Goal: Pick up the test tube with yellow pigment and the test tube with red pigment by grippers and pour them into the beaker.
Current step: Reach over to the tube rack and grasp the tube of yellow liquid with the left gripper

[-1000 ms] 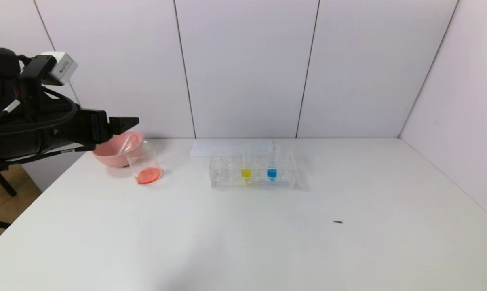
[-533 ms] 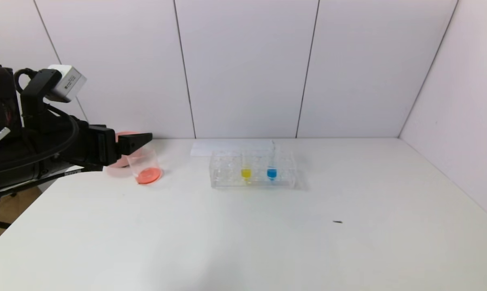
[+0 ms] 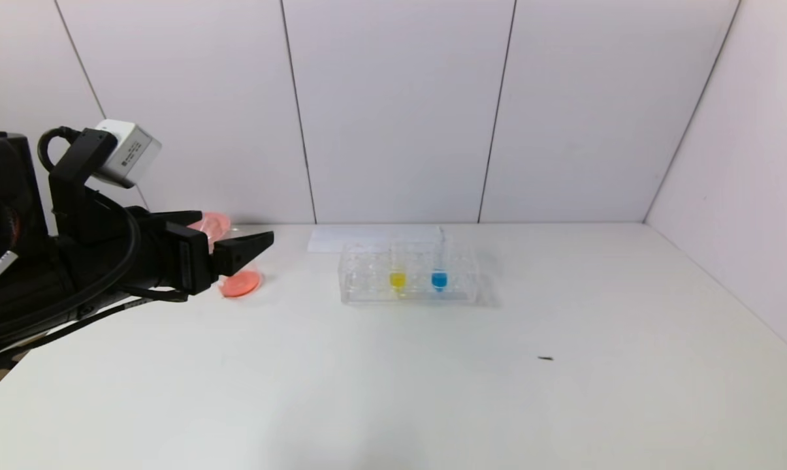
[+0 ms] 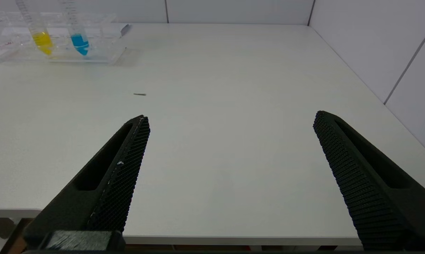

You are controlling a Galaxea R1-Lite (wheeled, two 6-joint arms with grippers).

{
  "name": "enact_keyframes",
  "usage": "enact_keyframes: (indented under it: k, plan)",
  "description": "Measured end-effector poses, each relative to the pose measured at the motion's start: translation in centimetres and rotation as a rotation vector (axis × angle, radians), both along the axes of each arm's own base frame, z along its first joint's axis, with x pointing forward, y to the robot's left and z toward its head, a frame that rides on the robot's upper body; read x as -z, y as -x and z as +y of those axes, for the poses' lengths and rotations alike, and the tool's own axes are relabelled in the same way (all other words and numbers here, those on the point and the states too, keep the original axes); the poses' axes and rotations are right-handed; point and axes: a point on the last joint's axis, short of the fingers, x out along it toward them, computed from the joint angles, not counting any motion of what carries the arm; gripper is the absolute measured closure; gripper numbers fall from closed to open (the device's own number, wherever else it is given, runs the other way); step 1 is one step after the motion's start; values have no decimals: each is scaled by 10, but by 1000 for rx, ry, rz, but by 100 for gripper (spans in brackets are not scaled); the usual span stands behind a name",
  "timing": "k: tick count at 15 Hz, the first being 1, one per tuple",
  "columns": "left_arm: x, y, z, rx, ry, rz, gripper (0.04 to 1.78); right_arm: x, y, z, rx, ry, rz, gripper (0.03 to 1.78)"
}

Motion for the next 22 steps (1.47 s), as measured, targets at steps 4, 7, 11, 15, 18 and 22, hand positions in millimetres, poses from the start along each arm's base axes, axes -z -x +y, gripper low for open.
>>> enact_keyframes:
  k: [4,7,11,15,18,22]
  plan:
    - [2,2,-6,24,24,19,6,0,0,0,0,0,0,11]
    - [8,-1,-16,48,47,57,6,0,0,0,0,0,0,11]
    - [15,-12,-31,86,63,51,6,0,0,0,0,0,0,11]
    - [30,-30,-45,106,63,57,6,0,0,0,0,0,0,11]
    - [40,-44,-60,131,58,68,6,0,0,0,0,0,0,11]
    - [50,-61,-80,159,59,77,6,0,0,0,0,0,0,11]
